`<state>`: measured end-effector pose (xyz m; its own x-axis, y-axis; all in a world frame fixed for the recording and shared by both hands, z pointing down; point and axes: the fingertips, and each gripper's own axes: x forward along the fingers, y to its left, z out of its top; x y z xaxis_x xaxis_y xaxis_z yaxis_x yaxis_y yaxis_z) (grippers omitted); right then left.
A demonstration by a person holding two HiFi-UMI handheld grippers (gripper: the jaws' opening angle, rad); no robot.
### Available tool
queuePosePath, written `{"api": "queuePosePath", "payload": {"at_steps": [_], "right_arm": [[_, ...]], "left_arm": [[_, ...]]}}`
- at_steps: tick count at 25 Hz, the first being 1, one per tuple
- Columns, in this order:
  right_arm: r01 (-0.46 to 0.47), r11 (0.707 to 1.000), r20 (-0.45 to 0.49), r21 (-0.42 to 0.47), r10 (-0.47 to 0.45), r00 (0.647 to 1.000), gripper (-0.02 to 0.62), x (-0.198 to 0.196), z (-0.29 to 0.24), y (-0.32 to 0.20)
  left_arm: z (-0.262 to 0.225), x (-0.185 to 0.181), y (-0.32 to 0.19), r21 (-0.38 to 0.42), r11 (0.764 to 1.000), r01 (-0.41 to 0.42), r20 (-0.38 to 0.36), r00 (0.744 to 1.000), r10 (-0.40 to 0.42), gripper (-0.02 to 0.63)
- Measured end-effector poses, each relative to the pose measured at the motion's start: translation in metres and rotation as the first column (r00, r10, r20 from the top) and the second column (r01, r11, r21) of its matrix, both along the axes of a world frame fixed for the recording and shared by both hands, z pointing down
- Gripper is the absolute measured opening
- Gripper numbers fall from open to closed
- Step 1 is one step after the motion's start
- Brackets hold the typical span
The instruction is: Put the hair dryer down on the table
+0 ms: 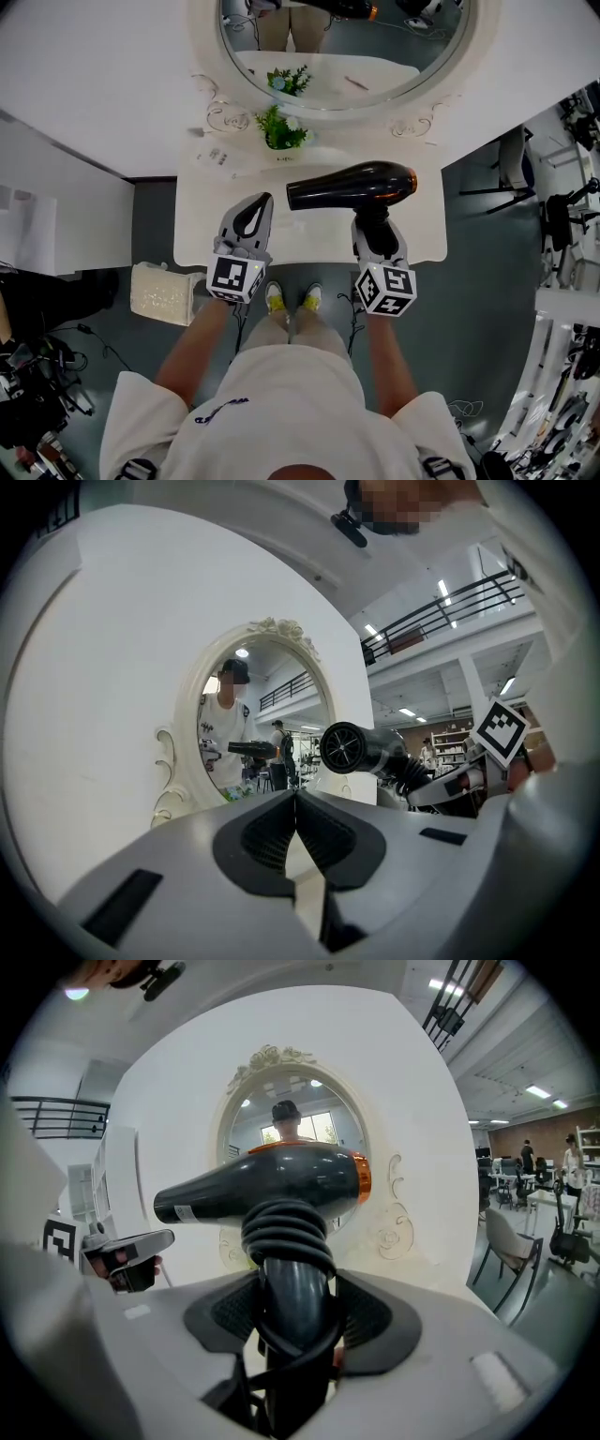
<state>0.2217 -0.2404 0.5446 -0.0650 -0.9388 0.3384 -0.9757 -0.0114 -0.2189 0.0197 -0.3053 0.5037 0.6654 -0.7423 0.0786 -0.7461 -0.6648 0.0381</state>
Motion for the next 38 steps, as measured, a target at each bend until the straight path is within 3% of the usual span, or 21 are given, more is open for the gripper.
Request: {"api": "queuePosePath", "payload": {"at_steps": [8,23,38], "right_arm": [[-0.048,0.998,0.009,-0.027,0.048,0.999,0.244,0.008,0.032,-0.003],[-0.129,0.981,0.055,-0.144,0.138,0.989,0.244,0.023,0.098,-0.006],[-0.136,0.958,0.070,-0.252,0.158,0.985,0.244,0.020,0.150,-0.004]], "left_arm": [[0.030,-0.001,-0.011,-0.058,0.997,0.047,-0.012,0.999,-0.047,0.011],[0.094,0.036,-0.006,-0.115,0.993,-0.010,0.050,0.999,0.016,0.011],[0.142,0.033,-0.014,-0.162,0.987,0.004,0.117,0.993,0.015,0.011]]}}
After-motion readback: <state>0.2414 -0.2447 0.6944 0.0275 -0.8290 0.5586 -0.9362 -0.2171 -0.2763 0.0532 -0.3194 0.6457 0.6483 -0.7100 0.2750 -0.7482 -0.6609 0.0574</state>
